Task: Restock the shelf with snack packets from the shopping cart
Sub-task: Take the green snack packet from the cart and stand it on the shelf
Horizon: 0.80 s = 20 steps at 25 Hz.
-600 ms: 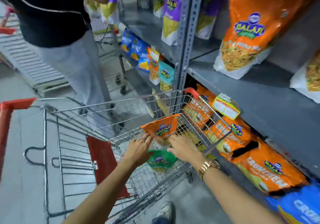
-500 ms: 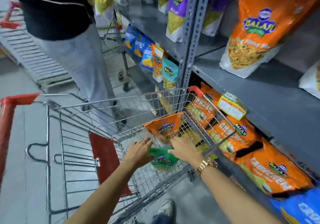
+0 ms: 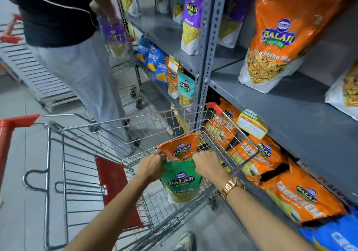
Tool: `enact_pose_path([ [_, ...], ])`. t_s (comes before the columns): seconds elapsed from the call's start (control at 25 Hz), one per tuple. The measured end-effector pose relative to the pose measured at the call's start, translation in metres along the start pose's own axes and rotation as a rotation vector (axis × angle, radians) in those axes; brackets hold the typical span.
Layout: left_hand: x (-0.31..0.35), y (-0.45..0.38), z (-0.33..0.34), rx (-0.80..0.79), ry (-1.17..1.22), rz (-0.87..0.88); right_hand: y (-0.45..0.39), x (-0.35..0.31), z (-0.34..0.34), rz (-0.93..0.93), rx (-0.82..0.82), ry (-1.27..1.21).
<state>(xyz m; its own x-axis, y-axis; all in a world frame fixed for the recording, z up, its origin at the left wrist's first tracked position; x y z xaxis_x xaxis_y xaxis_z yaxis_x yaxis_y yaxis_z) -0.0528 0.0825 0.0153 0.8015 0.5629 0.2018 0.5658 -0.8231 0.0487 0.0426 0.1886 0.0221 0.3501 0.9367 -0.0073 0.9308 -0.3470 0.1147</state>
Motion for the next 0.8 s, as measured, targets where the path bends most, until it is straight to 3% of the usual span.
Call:
enact_pose_path([
  [0.28,0.069,-0.004,-0.155,0.512,0.494,0.090,0.062,0.066,-0.145,0.163,0.348,-0.144],
  [0.4,0.106,-0.009,-0.200,0.633,1.024,-0.043,0.115,0.106,-0.212,0.290,0.585,-0.179],
  [0.48,0.150,-0.016,-0.218,0.611,1.333,-0.029,0.158,0.135,-0.247,0.392,0.762,-0.188],
  [0.56,0.203,-0.024,-0.234,0.545,1.484,0.046,0.200,0.161,-0.273,0.484,0.907,-0.176],
  [0.8,0.366,-0.049,-0.237,0.290,1.634,0.206,0.317,0.231,-0.305,0.729,1.127,-0.025],
])
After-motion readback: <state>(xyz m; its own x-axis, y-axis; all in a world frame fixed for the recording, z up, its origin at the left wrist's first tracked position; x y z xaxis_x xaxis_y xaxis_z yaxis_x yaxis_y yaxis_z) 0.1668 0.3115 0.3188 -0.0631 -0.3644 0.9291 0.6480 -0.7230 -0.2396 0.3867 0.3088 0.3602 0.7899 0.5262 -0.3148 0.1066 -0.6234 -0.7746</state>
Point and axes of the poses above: each hand's wrist, its own y-axis away from the middle knuckle, its own z-axis out of the palm, x = y × z, the point moved 8 cm from there along -y, towards the middle knuckle, and after that the axes turned 6 degrees about x, right-handed, at the moved point
